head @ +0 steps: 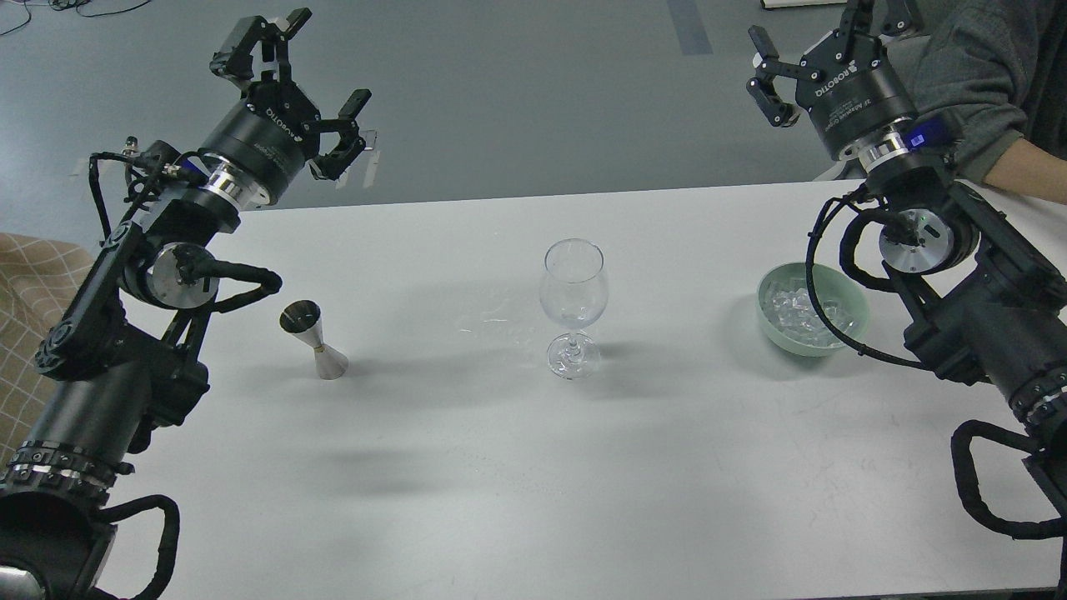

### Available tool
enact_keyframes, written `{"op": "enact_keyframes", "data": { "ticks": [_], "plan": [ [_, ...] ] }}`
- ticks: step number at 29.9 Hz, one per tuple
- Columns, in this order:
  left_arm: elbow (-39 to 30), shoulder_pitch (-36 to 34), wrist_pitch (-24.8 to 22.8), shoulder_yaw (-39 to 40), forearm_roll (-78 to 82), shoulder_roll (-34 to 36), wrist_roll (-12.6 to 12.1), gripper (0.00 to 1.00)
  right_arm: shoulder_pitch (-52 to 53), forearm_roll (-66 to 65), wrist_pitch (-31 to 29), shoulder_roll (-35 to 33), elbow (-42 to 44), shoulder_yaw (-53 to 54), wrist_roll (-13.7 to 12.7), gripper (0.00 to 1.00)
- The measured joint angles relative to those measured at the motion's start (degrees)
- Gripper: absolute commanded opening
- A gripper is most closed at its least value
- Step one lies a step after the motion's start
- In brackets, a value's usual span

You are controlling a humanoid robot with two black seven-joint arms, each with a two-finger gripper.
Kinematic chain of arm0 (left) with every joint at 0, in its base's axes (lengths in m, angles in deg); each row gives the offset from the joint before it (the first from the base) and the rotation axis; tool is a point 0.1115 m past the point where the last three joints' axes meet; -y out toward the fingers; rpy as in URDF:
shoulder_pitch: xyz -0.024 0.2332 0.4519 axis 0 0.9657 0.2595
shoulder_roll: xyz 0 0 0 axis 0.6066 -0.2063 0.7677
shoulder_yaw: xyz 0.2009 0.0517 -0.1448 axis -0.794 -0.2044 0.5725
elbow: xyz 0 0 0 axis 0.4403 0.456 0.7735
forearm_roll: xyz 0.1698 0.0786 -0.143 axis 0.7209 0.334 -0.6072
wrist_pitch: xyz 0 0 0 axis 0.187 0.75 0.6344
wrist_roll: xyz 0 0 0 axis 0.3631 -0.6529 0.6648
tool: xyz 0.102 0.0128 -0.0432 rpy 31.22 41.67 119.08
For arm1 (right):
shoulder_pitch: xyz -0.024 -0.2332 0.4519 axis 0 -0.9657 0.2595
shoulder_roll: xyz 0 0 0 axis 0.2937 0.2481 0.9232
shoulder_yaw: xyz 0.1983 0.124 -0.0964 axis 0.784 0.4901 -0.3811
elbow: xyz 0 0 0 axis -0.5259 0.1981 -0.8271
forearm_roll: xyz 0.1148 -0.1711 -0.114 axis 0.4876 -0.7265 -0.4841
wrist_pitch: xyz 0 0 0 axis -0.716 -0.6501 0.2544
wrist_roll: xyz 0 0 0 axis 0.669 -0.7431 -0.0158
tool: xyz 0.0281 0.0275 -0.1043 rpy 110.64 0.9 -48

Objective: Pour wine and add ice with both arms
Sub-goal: 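Move the left gripper down toward the small metal jigger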

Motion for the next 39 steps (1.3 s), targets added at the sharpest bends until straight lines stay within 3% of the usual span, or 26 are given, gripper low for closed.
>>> {"op": "enact_keyframes", "data": {
  "ticks": [13, 20, 25, 39],
  "plan": [
    [0.4, -0.8, 1.2, 0.1, -0.9, 0.1, 0.1, 0.99, 0.3, -0.1, 0.0, 0.2, -0.1, 0.1, 0.1, 1.00],
    [1.5, -2.6, 2.3, 0.2, -9.5, 0.7, 0.5, 0.99, 0.4, -0.1, 0.0, 0.3, -0.1, 0.0, 0.1, 1.00],
    [2.6, -4.5, 5.0, -0.2, -12.8, 0.7, -0.2, 0.99, 0.6, -0.1, 0.0, 0.3, -0.1, 0.0, 0.1, 1.00],
    [2.2, -3.8, 4.9, -0.8, -12.6, 1.0, -1.5, 0.99, 0.8, -0.1, 0.0, -0.1, -0.1, -0.1, 0.0, 1.00]
  ]
}}
